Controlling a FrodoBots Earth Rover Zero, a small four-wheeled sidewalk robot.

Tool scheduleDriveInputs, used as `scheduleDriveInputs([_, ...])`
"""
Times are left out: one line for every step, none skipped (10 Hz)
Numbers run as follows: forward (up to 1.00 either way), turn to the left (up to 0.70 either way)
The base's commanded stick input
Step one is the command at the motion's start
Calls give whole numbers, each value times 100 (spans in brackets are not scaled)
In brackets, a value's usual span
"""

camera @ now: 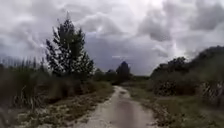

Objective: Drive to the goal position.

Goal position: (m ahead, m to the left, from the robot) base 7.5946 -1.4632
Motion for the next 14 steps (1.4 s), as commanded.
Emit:
scheduleDriveInputs([85,0])
scheduleDriveInputs([85,0])
scheduleDriveInputs([85,0])
scheduleDriveInputs([85,0])
scheduleDriveInputs([85,0])
scheduleDriveInputs([85,0])
scheduleDriveInputs([85,0])
scheduleDriveInputs([85,0])
scheduleDriveInputs([85,0])
scheduleDriveInputs([85,0])
scheduleDriveInputs([85,0])
scheduleDriveInputs([85,0])
scheduleDriveInputs([85,0])
scheduleDriveInputs([85,0])
